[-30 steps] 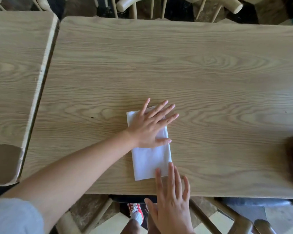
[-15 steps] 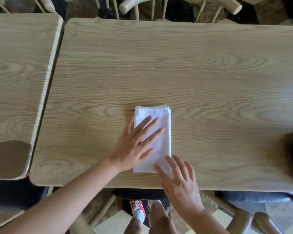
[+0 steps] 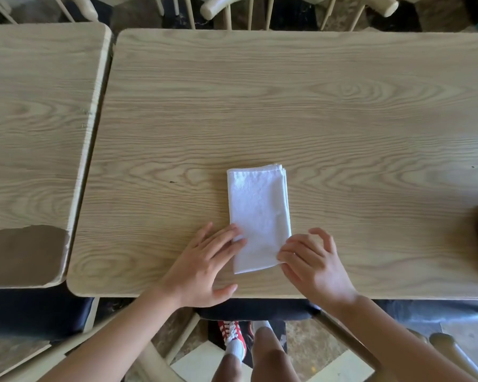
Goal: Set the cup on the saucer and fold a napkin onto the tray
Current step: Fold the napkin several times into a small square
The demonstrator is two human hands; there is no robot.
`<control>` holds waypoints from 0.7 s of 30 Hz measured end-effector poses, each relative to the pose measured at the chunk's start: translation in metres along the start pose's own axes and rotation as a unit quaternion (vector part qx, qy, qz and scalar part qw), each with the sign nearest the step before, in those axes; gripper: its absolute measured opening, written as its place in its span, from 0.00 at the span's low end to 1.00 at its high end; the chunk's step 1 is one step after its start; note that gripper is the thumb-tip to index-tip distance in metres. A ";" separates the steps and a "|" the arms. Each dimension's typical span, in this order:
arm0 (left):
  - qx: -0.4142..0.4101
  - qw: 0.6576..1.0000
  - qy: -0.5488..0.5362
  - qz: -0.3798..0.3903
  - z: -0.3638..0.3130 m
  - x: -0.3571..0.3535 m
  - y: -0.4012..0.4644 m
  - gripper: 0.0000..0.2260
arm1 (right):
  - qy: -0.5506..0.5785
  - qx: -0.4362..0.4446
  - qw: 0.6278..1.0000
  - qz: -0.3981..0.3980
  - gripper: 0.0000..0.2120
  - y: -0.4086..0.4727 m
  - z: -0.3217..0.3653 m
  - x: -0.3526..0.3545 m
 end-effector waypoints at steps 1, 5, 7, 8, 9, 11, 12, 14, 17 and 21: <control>0.001 1.000 0.006 -0.014 0.001 0.003 0.001 0.31 | 0.017 -0.020 1.000 -0.005 0.05 0.002 -0.002 0.003; 0.016 0.996 0.037 -0.077 0.007 0.015 0.010 0.19 | 0.084 -0.077 0.993 -0.019 0.04 0.008 -0.001 0.013; 0.034 0.994 0.030 -0.104 0.006 0.018 0.015 0.15 | 0.112 -0.094 0.989 -0.018 0.05 0.011 -0.002 0.014; 0.046 0.991 0.018 -0.125 0.006 0.021 0.017 0.13 | 0.127 -0.101 0.987 -0.011 0.06 0.012 -0.004 0.013; 0.059 0.988 0.005 -0.144 0.006 0.023 0.019 0.12 | 0.138 -0.108 0.985 0.006 0.11 0.011 -0.007 0.011; 0.082 0.982 -0.011 -0.169 0.007 0.026 0.021 0.09 | 0.140 -0.115 0.981 0.076 0.26 0.007 -0.013 0.002; 0.093 0.980 -0.016 -0.175 0.009 0.027 0.022 0.09 | 0.130 -0.116 0.979 0.110 0.32 0.004 -0.017 -0.003; 0.117 0.977 -0.029 -0.176 0.013 0.027 0.023 0.11 | 0.104 -0.121 0.977 0.140 0.32 0.000 -0.026 -0.011; 0.152 0.970 -0.036 -0.186 0.015 0.032 0.028 0.08 | 0.106 -0.171 0.976 0.085 0.21 0.006 -0.042 -0.014; 0.230 0.944 -0.069 -0.224 0.024 0.038 0.037 0.11 | 0.135 -0.284 0.949 -0.018 0.06 0.025 -0.057 -0.011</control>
Point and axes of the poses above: each hand's wrist, its own y-axis towards the middle knuckle, its own x-axis out of the back of the hand, z = x × y, the point moved 7 cm from there along y, towards the middle knuckle, and after that the axes turned 8 degrees about y, right-handed, at the moved point
